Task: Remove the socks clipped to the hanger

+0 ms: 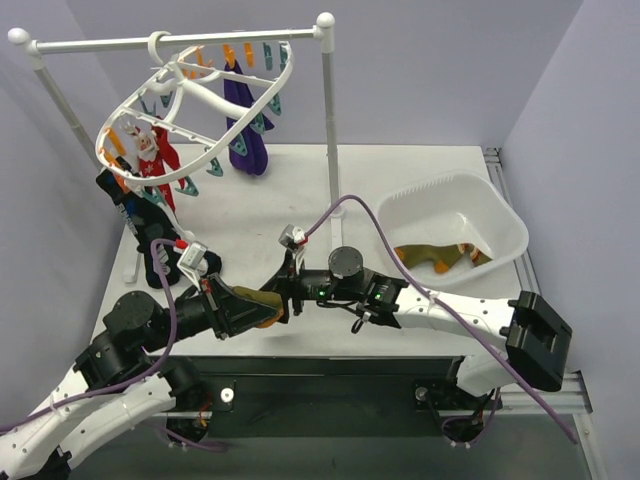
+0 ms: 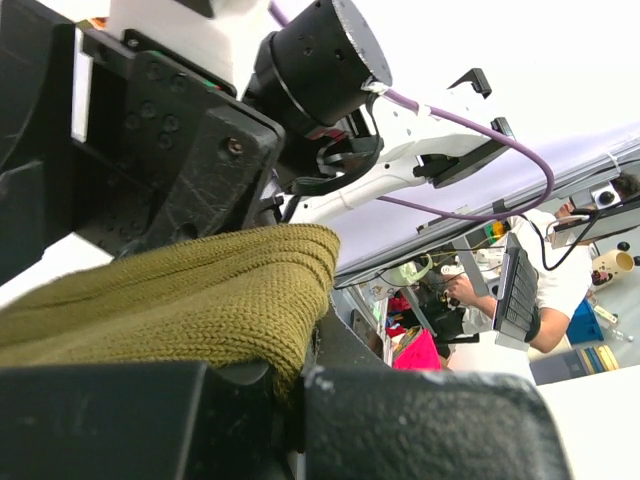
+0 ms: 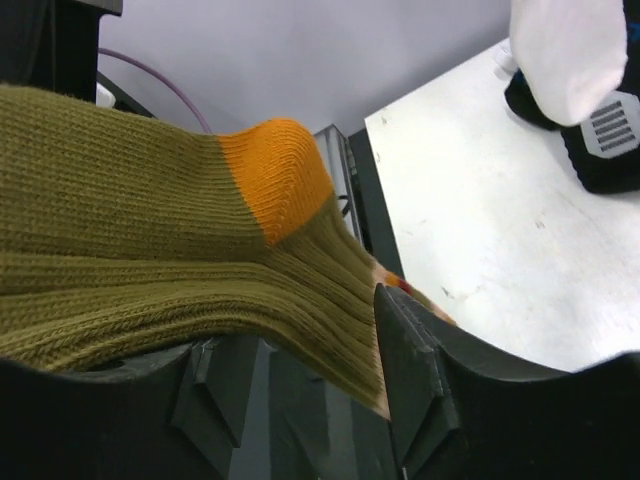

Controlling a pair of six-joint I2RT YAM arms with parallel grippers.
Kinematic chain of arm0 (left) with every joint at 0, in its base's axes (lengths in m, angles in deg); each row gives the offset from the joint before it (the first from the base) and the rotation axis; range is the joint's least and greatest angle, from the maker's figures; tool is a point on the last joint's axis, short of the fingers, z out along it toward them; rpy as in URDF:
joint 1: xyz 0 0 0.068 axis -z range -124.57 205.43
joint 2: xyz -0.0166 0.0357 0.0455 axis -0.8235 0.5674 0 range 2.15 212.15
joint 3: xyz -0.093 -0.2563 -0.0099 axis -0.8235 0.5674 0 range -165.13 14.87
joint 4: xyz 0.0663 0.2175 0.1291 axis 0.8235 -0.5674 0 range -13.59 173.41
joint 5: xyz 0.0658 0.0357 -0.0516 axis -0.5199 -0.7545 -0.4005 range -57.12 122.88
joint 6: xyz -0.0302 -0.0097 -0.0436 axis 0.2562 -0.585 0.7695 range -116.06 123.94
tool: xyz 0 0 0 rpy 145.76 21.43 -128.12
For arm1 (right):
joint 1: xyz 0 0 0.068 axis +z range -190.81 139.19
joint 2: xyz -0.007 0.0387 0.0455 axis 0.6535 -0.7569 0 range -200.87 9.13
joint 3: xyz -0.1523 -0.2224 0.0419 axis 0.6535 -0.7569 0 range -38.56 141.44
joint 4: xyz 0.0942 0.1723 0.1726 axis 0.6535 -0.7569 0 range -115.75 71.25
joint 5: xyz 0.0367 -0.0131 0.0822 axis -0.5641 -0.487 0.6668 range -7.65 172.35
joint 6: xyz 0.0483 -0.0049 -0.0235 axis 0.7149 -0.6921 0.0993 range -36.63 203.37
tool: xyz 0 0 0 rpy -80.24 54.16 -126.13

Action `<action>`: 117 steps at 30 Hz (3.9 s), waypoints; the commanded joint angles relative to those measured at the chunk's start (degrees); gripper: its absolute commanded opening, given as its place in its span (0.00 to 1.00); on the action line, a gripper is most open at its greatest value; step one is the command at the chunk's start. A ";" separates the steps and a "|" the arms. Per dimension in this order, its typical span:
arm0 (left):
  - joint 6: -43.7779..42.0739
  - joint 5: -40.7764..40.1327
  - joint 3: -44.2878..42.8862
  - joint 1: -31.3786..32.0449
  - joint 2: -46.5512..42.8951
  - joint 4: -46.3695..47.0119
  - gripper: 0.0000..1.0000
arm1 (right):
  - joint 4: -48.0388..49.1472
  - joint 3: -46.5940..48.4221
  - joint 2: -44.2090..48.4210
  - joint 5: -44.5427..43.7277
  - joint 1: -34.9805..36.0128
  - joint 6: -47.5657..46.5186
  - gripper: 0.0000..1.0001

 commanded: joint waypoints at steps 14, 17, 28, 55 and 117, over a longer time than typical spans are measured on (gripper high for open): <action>-2.32 -1.51 -0.79 0.22 -0.90 0.66 0.45 | -14.48 -0.29 9.66 -13.23 -3.39 1.01 0.00; -2.32 -2.22 0.00 0.22 -1.78 -0.13 0.60 | -21.85 -1.09 14.67 -17.18 -7.60 2.42 0.00; -4.25 -5.38 0.62 0.13 -2.13 -3.29 0.69 | -58.43 12.00 26.72 -29.67 -31.05 1.28 0.00; -16.64 -34.38 -16.60 0.13 -12.50 -30.63 0.57 | -74.97 25.00 11.80 -40.21 -43.17 -7.16 0.73; -19.55 -19.98 -10.81 1.10 -7.33 -24.13 0.69 | -35.69 35.74 -11.87 -13.07 -1.20 5.23 0.00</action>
